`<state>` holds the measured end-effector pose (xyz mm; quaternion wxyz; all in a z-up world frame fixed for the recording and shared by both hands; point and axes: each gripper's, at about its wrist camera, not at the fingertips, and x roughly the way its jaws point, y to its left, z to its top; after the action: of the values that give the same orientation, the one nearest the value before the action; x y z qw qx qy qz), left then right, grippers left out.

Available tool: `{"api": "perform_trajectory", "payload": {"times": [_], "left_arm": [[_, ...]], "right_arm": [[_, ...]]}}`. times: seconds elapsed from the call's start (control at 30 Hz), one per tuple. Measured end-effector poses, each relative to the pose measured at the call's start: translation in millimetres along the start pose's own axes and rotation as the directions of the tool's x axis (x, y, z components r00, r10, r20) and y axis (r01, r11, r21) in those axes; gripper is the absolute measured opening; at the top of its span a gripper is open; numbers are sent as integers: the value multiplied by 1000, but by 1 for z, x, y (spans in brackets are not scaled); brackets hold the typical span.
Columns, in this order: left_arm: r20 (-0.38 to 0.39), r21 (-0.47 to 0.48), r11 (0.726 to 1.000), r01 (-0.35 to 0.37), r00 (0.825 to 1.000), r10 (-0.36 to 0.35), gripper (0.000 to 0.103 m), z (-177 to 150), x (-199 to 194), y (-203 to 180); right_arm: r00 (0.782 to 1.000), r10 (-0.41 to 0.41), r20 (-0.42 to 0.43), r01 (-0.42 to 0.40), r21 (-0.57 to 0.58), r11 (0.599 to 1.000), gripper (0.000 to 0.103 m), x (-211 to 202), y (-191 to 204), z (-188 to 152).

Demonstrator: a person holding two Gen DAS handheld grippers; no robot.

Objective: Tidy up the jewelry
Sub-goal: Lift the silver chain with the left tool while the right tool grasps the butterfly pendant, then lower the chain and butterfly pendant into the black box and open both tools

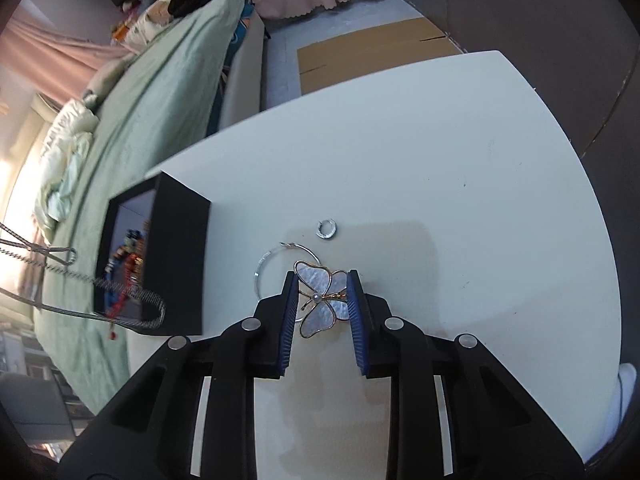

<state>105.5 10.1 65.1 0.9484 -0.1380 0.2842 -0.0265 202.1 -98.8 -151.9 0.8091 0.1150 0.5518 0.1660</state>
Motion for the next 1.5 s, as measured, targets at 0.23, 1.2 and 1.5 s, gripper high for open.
{"api": "perform_trajectory", "payload": {"times": [0.23, 1.2, 1.5], "left_arm": [[56, 44, 998, -41, 998, 39, 3, 28, -25, -10], [-32, -177, 983, -44, 999, 38, 47, -21, 38, 69], [-35, -254, 967, -32, 999, 24, 62, -40, 35, 114]], "right_arm": [[988, 146, 42, -147, 21, 989, 25, -18, 12, 3], [960, 257, 112, -256, -27, 966, 25, -43, 35, 3], [926, 339, 163, -323, -117, 939, 25, -54, 63, -2]]}}
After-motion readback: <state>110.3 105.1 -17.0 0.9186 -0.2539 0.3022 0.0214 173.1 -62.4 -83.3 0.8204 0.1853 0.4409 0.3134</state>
